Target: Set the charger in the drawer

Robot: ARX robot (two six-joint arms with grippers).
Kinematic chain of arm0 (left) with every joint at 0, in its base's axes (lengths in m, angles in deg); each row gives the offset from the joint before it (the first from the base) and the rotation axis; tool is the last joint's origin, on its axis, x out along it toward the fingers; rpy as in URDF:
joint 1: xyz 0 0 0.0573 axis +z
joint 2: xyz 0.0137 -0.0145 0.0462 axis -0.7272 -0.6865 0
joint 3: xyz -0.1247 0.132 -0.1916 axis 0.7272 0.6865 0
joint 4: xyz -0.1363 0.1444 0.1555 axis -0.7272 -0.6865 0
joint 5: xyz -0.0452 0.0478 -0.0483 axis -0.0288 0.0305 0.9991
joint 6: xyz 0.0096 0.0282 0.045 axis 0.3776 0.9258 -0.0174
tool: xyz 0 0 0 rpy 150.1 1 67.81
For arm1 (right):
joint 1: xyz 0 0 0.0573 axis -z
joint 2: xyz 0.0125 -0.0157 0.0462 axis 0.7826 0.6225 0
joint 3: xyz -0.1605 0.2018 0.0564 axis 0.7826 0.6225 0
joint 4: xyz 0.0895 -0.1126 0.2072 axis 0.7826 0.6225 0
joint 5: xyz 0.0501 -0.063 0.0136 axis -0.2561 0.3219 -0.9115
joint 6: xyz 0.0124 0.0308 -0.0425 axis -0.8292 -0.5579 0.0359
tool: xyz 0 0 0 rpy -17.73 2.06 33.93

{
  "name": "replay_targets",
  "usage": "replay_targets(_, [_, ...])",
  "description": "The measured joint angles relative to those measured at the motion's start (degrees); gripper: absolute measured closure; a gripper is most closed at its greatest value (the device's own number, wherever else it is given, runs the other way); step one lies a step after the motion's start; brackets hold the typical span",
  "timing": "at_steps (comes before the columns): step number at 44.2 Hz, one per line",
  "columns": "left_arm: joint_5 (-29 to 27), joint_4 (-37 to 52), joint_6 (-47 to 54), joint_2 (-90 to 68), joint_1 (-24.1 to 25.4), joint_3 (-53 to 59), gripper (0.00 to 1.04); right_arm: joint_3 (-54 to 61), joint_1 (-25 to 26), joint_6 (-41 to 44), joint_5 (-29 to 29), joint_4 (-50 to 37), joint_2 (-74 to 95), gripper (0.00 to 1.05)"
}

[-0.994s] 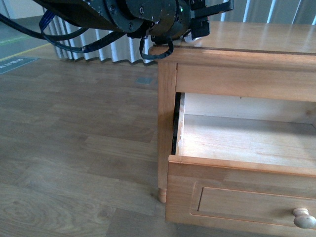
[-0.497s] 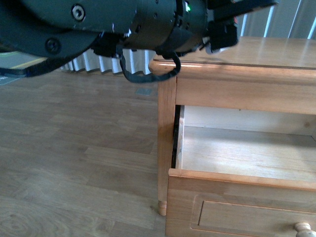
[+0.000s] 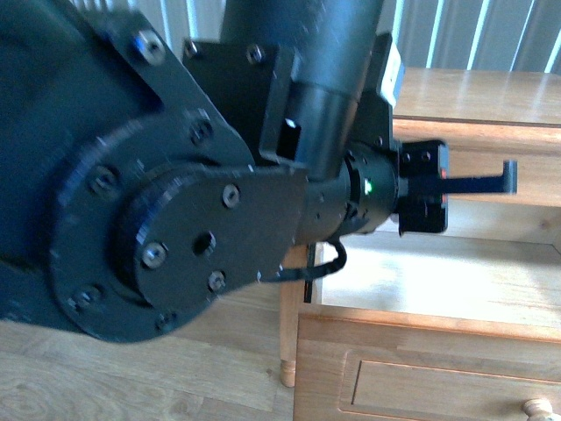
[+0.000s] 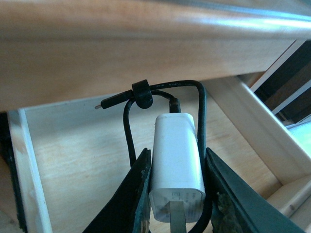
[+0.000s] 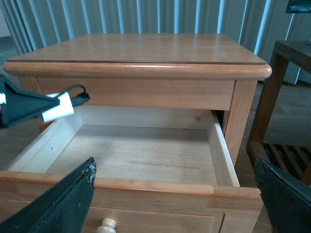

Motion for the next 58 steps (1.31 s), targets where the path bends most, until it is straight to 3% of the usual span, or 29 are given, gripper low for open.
replay_targets(3, [-0.3,0.1,-0.5,-1.9,-0.3,-0.2,0.75,0.0,0.0,0.0,0.0,0.0,0.0,0.08])
replay_targets(8, [-1.7,0.4,-0.5,-2.2,-0.5,-0.2,0.59,0.0,0.0,0.0,0.0,0.0,0.0,0.08])
replay_targets(21, [-12.9,-1.7,2.0,14.3,1.9,8.1,0.05,0.0,0.0,0.0,0.0,0.0,0.0,0.08])
replay_targets(29, [-16.1,-4.5,2.5,29.1,6.0,18.7,0.06,0.0,0.0,0.0,0.0,0.0,0.0,0.08])
replay_targets(37, [-16.3,-12.9,2.4,49.4,13.6,31.3,0.06,0.0,0.0,0.0,0.0,0.0,0.0,0.08])
replay_targets(52, [-8.9,-33.6,-1.5,83.7,33.0,44.2,0.06,0.0,0.0,0.0,0.0,0.0,0.0,0.08])
replay_targets(58, [-8.9,-34.8,-2.6,87.1,35.4,44.9,0.06,0.0,0.0,0.0,0.0,0.0,0.0,0.08])
